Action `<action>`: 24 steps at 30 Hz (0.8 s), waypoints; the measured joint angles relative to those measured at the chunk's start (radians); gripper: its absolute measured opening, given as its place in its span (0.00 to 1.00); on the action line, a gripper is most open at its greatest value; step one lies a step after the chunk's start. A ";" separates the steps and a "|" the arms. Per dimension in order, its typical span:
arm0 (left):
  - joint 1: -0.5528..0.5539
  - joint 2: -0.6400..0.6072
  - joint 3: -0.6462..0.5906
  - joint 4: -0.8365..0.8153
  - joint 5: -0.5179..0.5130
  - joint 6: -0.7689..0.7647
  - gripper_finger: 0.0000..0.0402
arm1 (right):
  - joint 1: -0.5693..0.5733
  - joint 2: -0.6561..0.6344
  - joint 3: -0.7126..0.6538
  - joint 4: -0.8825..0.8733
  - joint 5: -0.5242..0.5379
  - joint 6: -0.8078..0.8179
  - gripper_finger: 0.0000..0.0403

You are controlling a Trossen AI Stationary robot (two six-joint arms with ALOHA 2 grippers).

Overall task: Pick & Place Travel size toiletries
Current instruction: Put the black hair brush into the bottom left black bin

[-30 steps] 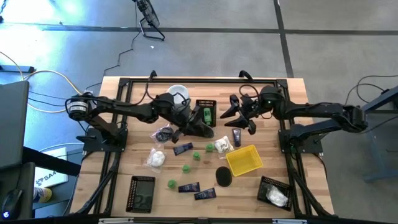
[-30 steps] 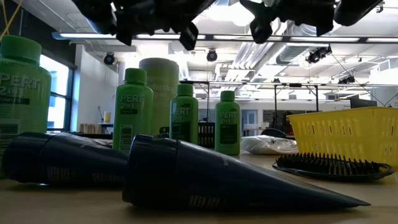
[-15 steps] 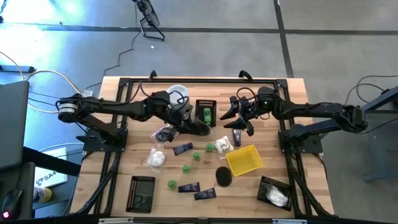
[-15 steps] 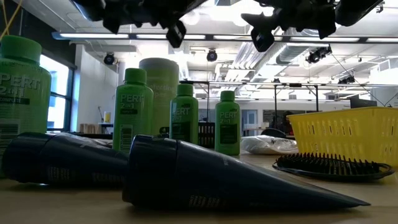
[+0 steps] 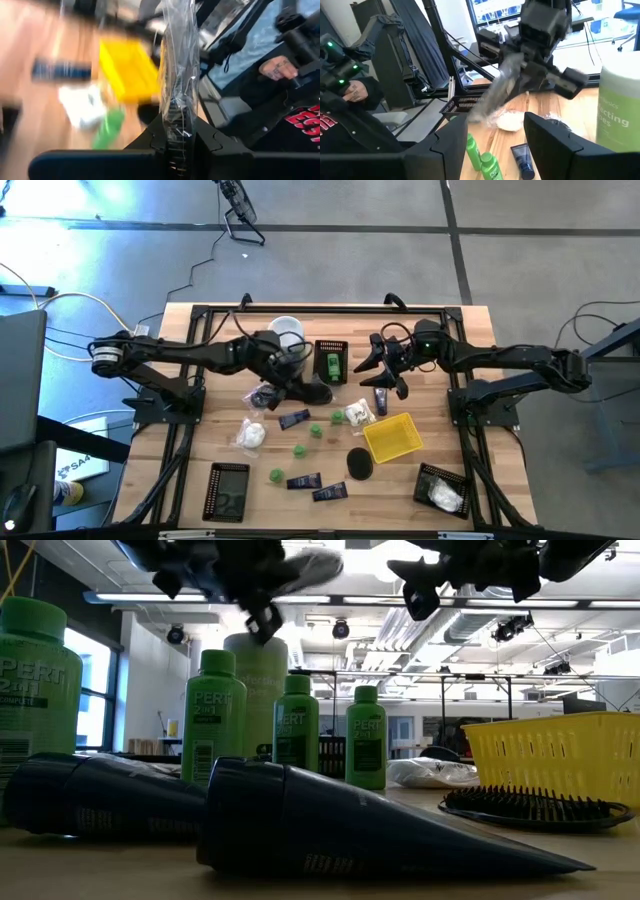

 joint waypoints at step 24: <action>-0.495 -0.343 0.001 -0.524 -0.551 -0.437 0.08 | 0.000 0.000 0.000 0.001 0.052 -0.064 0.46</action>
